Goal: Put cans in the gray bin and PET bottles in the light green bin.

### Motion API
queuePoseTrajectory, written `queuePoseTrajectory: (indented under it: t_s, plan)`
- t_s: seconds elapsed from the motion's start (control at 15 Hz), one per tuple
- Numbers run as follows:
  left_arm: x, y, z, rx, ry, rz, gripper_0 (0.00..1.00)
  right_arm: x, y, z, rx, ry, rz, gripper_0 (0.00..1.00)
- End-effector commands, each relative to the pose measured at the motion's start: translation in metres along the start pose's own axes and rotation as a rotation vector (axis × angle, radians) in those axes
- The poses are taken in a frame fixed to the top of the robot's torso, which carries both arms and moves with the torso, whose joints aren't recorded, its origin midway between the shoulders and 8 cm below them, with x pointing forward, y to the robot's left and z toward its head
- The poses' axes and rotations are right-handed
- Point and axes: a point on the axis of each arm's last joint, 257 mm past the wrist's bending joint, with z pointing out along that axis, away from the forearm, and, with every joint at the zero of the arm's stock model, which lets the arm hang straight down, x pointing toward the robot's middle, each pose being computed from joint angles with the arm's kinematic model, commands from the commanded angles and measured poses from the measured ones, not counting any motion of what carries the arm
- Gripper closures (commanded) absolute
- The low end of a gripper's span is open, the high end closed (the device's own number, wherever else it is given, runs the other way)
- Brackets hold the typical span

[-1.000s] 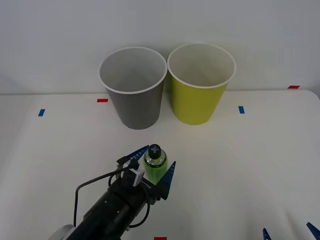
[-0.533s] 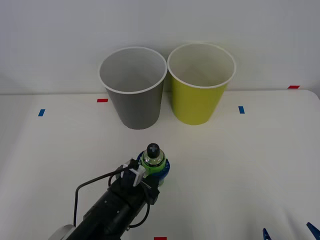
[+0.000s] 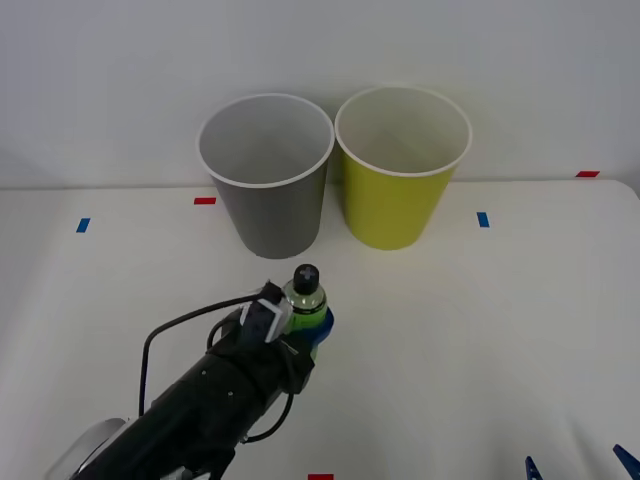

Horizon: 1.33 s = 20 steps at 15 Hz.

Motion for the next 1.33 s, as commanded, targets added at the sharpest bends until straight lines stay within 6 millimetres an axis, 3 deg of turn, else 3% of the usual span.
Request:
queuePoseTrajectory:
  t_s: [0.07,0.53,0.8,1.13,1.33]
  plan:
    - [-0.038,0.013,-0.022,-0.014,0.088,0.011,1.0,0.0,0.0,0.0,0.0,0.0,0.0,0.0]
    - [-0.086,0.056,-0.024,-0.104,0.076,-0.005,1.0,0.0,0.0,0.0,0.0,0.0,0.0,0.0]
    - [-0.115,0.078,-0.047,-0.11,0.176,0.024,1.0,0.0,0.0,0.0,0.0,0.0,0.0,0.0]
    - [-0.175,0.104,-0.051,-0.119,0.15,0.054,1.0,0.0,0.0,0.0,0.0,0.0,0.0,0.0]
    - [-0.213,0.12,-0.036,-0.161,0.101,0.088,1.0,0.0,0.0,0.0,0.0,0.0,0.0,0.0]
